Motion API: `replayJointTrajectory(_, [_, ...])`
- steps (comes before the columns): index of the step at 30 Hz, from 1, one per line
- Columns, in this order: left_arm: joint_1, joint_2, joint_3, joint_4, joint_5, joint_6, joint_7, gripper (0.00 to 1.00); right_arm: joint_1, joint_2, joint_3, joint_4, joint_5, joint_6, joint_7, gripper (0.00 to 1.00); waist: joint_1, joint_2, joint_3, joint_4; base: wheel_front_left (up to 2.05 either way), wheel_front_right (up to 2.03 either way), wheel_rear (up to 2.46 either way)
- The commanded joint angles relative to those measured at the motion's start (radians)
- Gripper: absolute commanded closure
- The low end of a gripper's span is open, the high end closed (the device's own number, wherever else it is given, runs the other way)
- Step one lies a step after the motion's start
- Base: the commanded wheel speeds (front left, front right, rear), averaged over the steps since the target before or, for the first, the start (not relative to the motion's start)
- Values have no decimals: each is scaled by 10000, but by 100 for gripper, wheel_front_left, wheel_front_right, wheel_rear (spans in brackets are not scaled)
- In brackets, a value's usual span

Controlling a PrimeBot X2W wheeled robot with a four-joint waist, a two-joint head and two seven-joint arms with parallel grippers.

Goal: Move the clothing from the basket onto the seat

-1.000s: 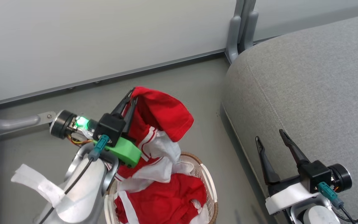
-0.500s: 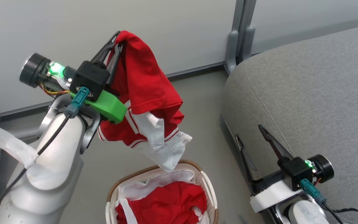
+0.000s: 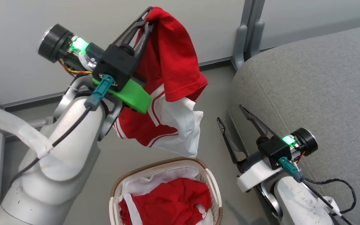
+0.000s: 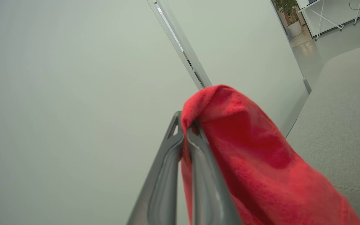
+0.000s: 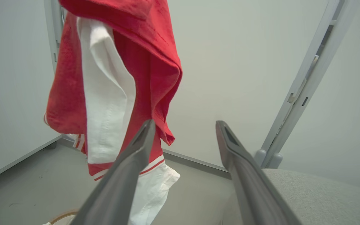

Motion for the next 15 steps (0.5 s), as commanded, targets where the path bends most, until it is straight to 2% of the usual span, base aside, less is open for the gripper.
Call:
replayJointTrajectory(1, [-241, -82, -129, -86, -28, -12, 18, 100, -256, -32, 64, 188, -72, -10, -18, 0, 1, 0, -3, 99, 0, 0, 0])
replayJointTrajectory(8, [-533, -306, -821, -401, -225, -18, -10, 100, -1076, -35, 81, 873, 91, -12, -12, 0, 1, 0, -108, 415, 0, 0, 0])
replayJointTrajectory(15, [-517, -240, -1385, -920, -470, -21, 63, 100, -1593, -30, 230, 1253, 141, -10, -12, 0, 1, 0, -261, 710, 0, 0, 0])
